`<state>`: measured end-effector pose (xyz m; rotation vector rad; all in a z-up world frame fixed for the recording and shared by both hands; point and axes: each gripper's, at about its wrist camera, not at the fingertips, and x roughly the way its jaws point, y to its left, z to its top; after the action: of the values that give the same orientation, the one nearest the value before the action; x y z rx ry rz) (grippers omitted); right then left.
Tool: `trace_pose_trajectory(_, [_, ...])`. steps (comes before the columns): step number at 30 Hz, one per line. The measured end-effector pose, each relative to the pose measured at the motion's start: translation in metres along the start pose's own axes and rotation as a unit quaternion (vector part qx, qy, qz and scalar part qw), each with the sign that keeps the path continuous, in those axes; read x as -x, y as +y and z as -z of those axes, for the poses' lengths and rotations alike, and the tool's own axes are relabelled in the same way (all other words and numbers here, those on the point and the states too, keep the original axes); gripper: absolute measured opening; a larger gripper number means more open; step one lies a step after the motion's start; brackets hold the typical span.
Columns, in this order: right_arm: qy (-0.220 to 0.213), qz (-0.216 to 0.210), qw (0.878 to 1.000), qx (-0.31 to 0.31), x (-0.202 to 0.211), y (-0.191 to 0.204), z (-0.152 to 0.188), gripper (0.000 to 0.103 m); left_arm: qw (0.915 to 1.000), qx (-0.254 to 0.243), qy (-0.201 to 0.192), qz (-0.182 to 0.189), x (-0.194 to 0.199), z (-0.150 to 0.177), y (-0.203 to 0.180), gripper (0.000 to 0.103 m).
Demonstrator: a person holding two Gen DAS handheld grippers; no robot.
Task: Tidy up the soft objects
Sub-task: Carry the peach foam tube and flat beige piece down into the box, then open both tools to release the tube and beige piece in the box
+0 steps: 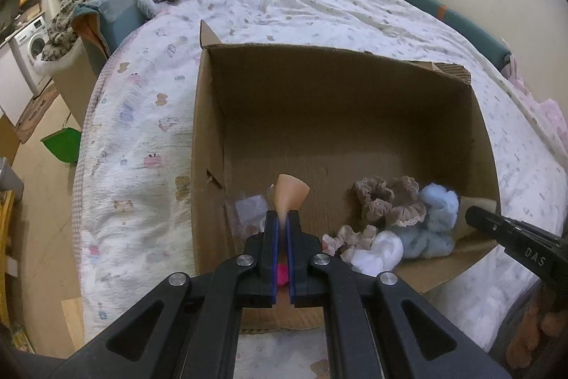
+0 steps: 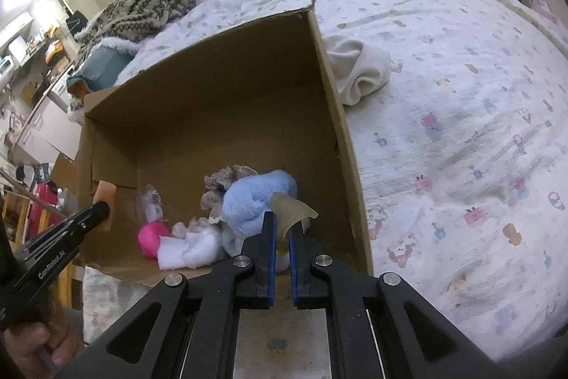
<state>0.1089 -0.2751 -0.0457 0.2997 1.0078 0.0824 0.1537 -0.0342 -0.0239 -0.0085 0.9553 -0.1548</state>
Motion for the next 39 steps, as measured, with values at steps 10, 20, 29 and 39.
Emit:
trace_pose_trajectory(10, [0.009,-0.002,1.000,-0.005,-0.006,-0.001,-0.002,0.008,0.9998,0.010,0.012,0.012,-0.005,0.000,-0.003,0.005])
trace_pose_trajectory(20, [0.011,-0.004,1.000,-0.005,-0.007,-0.001,-0.002,0.013,0.9998,-0.009,0.009,0.013,-0.004,0.005,-0.011,0.015])
trace_pose_trajectory(29, [0.019,-0.014,0.999,-0.021,-0.005,-0.002,-0.002,0.043,0.9998,-0.004,0.011,0.017,0.000,0.007,-0.013,0.033])
trace_pose_trajectory(39, [0.012,-0.021,0.998,-0.050,0.013,-0.010,0.001,0.067,0.9996,-0.004,-0.020,-0.019,0.027,0.009,-0.014,0.069])
